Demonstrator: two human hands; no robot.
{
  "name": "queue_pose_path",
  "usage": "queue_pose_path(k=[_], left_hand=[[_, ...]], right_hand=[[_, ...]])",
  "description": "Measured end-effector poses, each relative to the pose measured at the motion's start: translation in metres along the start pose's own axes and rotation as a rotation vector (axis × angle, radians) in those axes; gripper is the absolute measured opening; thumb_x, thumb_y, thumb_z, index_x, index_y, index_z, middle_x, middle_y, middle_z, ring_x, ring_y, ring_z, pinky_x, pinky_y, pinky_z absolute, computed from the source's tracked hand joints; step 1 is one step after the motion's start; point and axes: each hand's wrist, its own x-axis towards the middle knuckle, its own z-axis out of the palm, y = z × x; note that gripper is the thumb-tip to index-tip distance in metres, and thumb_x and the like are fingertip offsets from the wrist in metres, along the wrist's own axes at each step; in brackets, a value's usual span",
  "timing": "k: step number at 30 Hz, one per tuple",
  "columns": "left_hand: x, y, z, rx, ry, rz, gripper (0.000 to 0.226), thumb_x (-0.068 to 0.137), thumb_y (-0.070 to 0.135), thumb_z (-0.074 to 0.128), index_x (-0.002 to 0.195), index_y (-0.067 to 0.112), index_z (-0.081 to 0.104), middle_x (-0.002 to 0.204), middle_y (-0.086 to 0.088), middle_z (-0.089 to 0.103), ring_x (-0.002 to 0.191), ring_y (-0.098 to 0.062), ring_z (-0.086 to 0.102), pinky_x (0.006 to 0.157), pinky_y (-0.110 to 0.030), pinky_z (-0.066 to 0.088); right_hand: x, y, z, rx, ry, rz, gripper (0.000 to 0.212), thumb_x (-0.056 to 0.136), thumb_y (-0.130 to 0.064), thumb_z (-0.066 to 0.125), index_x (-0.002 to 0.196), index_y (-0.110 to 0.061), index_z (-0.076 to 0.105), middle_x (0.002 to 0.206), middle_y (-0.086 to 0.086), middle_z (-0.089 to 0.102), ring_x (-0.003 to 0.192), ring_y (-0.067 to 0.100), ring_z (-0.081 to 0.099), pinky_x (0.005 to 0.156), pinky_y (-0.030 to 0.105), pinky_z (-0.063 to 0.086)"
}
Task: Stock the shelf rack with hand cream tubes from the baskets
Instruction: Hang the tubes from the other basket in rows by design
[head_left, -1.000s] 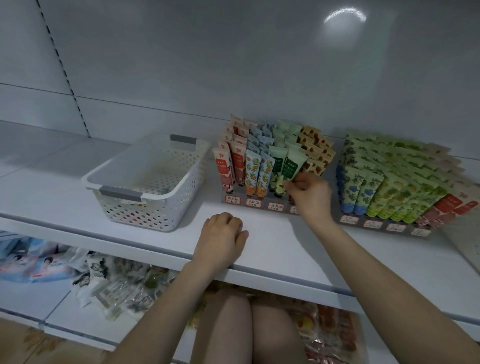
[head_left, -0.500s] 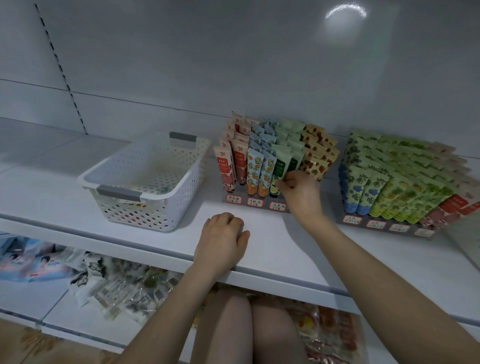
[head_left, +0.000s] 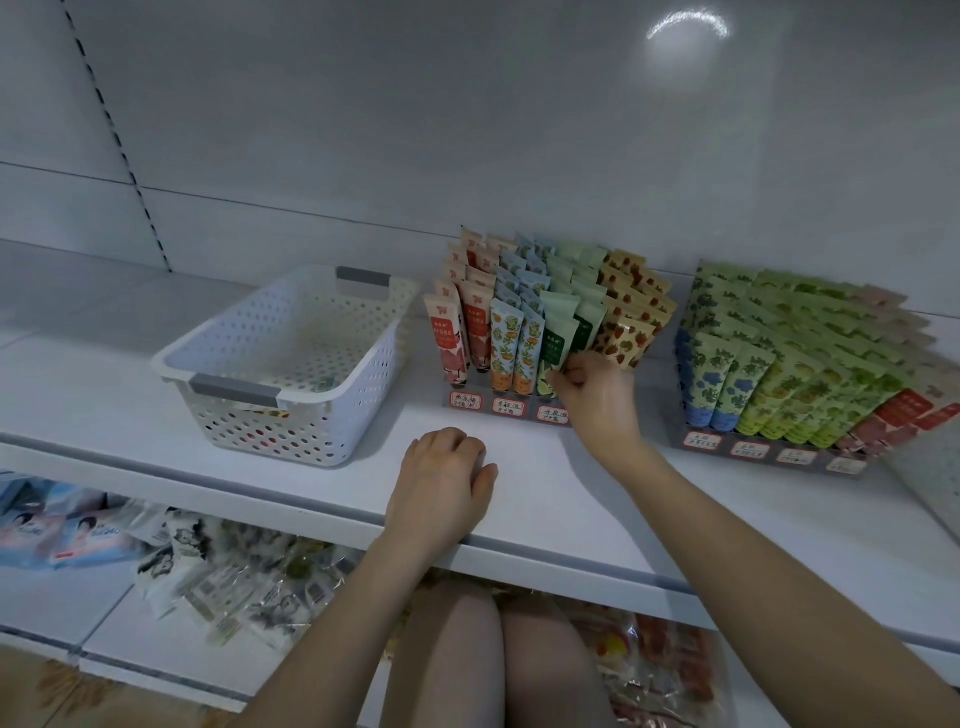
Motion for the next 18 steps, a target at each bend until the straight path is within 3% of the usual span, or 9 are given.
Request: queue_pose_path(k=[3,6,12,16,18], left_hand=[[0.0000,-0.0003,0.0001,0.011,0.000,-0.004,0.029,0.082,0.028,0.052,0.089,0.006,0.069,0.088,-0.009,0.065,0.081,-0.028,0.059,0.074,-0.038,0.047],[-0.0006,0.0002,-0.0002,0.010,-0.004,0.004,0.026,0.086,0.027,0.054,0.094,0.006,0.068,0.093,-0.009,0.065,0.086,-0.028,0.058,0.078,-0.037,0.045],[-0.0009,0.0005,0.0002,0.002,0.007,0.001,0.026,0.090,0.026,0.055,0.103,0.007,0.067,0.102,-0.009,0.064,0.095,-0.026,0.056,0.084,-0.035,0.041],[-0.0009,0.0019,-0.0008,-0.002,0.011,0.000,0.026,0.091,0.026,0.053,0.102,0.007,0.067,0.104,-0.008,0.064,0.097,-0.025,0.055,0.086,-0.034,0.041],[-0.0011,0.0021,-0.0021,0.003,0.021,0.002,0.026,0.090,0.026,0.054,0.098,0.006,0.068,0.100,-0.008,0.065,0.094,-0.026,0.057,0.084,-0.035,0.043]], right_hand=[[0.0044,0.0001,0.0002,-0.042,-0.033,0.018,0.025,0.089,-0.011,0.057,0.068,-0.006,0.045,0.056,0.001,0.044,0.054,0.018,0.043,0.057,0.024,0.031],[0.0036,0.0005,0.0008,-0.068,-0.041,0.027,0.025,0.090,-0.013,0.056,0.068,-0.008,0.044,0.053,-0.004,0.039,0.053,0.016,0.040,0.057,0.024,0.030],[0.0031,0.0004,0.0009,-0.069,-0.042,0.037,0.024,0.089,-0.013,0.056,0.069,-0.006,0.044,0.054,0.001,0.043,0.054,0.020,0.043,0.055,0.024,0.032],[-0.0001,-0.0007,-0.0024,-0.051,-0.047,0.028,0.019,0.088,-0.013,0.057,0.074,-0.001,0.052,0.068,0.013,0.058,0.064,0.027,0.055,0.060,0.031,0.043],[-0.0032,-0.0024,-0.0068,-0.050,-0.050,0.019,0.018,0.088,-0.012,0.058,0.075,0.000,0.054,0.069,0.013,0.059,0.059,0.020,0.052,0.057,0.029,0.042]])
